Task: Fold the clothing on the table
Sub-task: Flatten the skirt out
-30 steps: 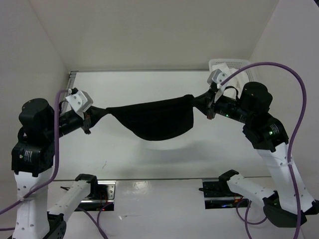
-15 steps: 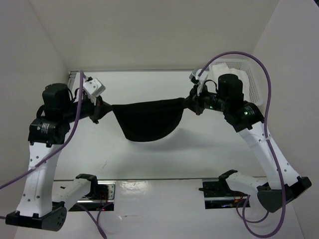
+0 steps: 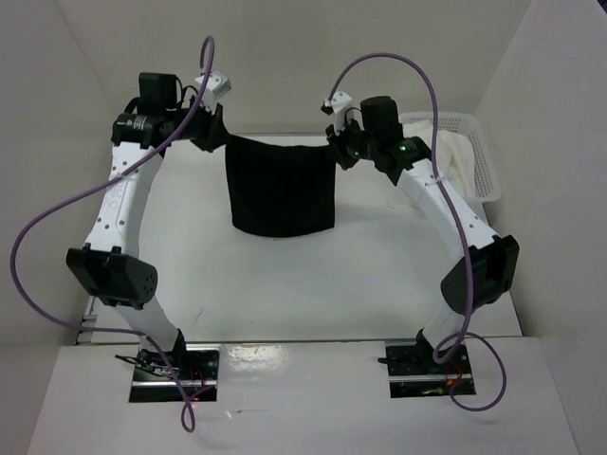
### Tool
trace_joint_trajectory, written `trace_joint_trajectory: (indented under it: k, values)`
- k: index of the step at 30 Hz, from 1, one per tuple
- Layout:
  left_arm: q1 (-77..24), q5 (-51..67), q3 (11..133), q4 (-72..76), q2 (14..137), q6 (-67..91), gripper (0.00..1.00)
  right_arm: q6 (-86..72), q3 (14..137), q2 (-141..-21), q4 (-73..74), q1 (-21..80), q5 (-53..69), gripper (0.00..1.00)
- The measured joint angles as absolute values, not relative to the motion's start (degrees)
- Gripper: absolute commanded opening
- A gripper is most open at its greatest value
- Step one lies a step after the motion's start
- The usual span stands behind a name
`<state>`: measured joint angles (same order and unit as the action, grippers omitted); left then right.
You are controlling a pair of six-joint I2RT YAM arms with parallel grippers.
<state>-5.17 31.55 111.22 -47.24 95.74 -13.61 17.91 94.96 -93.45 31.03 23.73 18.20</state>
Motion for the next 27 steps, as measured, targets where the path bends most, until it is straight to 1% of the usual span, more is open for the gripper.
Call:
trace_joint_trajectory:
  k: [4, 6, 9, 11, 13, 15, 19, 23, 27]
  values:
    - [-5.1, 30.2, 123.7, -48.8, 103.2, -13.5, 0.0, 18.5, 105.3, -98.7, 30.7, 23.6, 14.9, 0.0]
    - [-5.1, 30.0, 128.1, -49.2, 104.6, -13.3, 0.0, 18.5, 110.0, -99.6, 30.7, 23.4, 13.5, 0.0]
    - [-5.1, 30.1, 131.9, -49.2, 104.2, -13.2, 0.0, 18.5, 115.1, -99.8, 30.3, 23.2, 11.7, 0.0]
    - [-5.1, 30.1, 131.7, -48.2, 102.8, -13.1, 0.0, 18.7, 116.3, -99.4, 29.1, 23.2, 10.6, 0.0]
    - [-5.1, 30.0, 128.4, -46.9, 100.6, -13.2, 0.0, 19.0, 114.9, -98.6, 28.5, 23.2, 9.8, 0.0]
    - [-5.2, 30.0, 120.9, -44.2, 97.3, -13.3, 0.0, 19.6, 109.4, -96.7, 26.2, 23.2, 9.2, 0.0]
    - [-5.2, 29.9, 101.4, -40.8, 92.8, -13.7, 0.0, 21.2, 91.0, -92.6, 23.6, 23.3, 9.1, 0.0]
    - [-5.4, 30.9, 86.4, -43.2, 95.1, -16.6, 0.0, 22.8, 77.6, -92.6, 25.5, 23.9, 10.4, 0.0]
    - [-5.8, 32.6, 78.7, -48.5, 97.4, -21.3, 0.0, 24.7, 71.7, -92.6, 29.3, 25.5, 13.3, 0.0]
